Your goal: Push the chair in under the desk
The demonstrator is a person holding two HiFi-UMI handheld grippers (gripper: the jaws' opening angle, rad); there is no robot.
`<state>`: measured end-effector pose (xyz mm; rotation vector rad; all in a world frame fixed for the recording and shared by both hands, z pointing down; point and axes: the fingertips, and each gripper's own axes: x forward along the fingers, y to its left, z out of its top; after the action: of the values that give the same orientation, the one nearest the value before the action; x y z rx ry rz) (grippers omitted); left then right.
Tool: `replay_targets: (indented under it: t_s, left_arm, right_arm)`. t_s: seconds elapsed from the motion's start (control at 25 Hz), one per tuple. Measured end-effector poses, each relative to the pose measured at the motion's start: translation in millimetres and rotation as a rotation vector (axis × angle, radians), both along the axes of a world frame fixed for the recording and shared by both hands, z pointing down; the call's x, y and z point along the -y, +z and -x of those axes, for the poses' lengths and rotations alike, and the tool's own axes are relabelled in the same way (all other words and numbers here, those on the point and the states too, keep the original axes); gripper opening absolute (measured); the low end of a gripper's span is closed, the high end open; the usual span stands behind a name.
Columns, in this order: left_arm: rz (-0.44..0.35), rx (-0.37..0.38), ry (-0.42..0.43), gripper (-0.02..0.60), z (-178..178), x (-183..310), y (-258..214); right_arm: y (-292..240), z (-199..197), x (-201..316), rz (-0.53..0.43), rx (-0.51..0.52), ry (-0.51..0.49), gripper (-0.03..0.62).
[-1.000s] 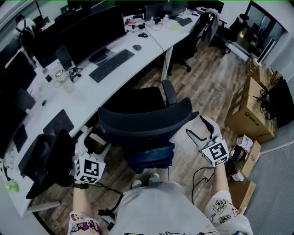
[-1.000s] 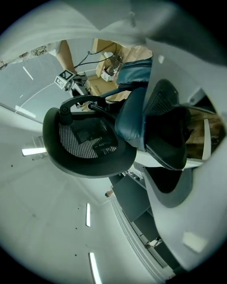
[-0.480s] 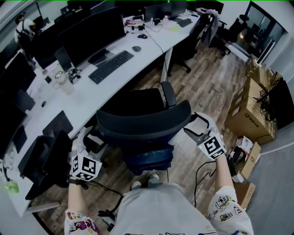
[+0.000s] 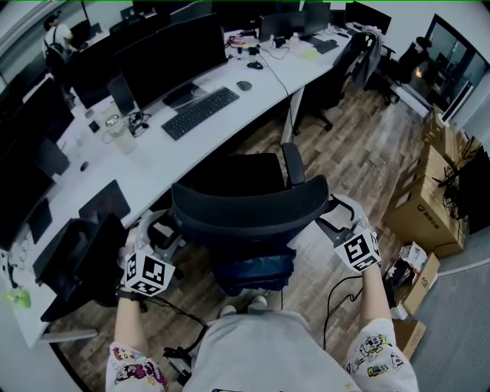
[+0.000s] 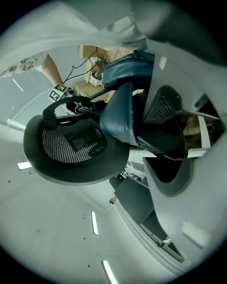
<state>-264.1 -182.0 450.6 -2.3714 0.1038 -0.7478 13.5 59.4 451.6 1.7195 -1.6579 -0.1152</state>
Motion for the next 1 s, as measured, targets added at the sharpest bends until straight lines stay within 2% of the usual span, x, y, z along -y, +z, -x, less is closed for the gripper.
replay_targets:
  t_s: [0.4, 1.0]
  left_arm:
    - [-0.006, -0.013, -0.054, 0.250, -7.9, -9.7, 0.6]
    - [-0.005, -0.001, -0.098, 0.244, -43.5, 0.8, 2.1]
  right_arm:
    - [-1.3, -21.8, 3.4, 0.009, -0.015, -0.016, 0.288]
    - [-0.9, -72.6, 33.7, 0.004, -0.021, -0.039, 0.290]
